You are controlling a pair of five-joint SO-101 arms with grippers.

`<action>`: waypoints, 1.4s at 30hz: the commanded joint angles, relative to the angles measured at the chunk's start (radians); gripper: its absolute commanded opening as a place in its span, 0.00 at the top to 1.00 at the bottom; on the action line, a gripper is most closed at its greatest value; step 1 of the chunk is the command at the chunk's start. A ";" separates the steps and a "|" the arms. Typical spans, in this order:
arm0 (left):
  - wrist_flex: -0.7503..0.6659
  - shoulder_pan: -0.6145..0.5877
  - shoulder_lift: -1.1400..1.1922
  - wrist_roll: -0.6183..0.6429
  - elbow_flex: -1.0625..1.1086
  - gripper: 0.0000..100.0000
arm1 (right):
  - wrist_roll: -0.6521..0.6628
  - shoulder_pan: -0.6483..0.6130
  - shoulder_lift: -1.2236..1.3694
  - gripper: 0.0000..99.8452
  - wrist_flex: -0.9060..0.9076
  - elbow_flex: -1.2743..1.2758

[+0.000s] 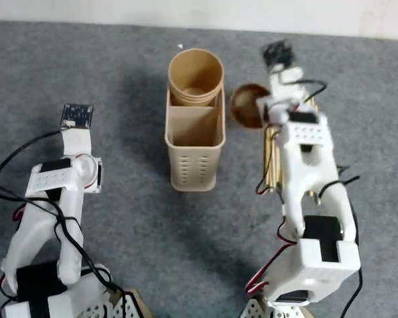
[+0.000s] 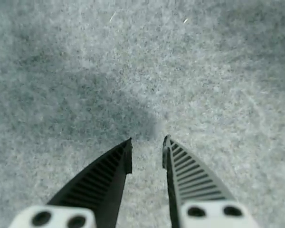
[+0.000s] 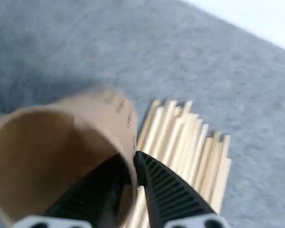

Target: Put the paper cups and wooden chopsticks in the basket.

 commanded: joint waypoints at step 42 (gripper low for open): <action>-0.040 0.065 -0.035 -0.005 0.021 0.86 | -0.209 -0.318 -0.005 0.79 1.041 -0.966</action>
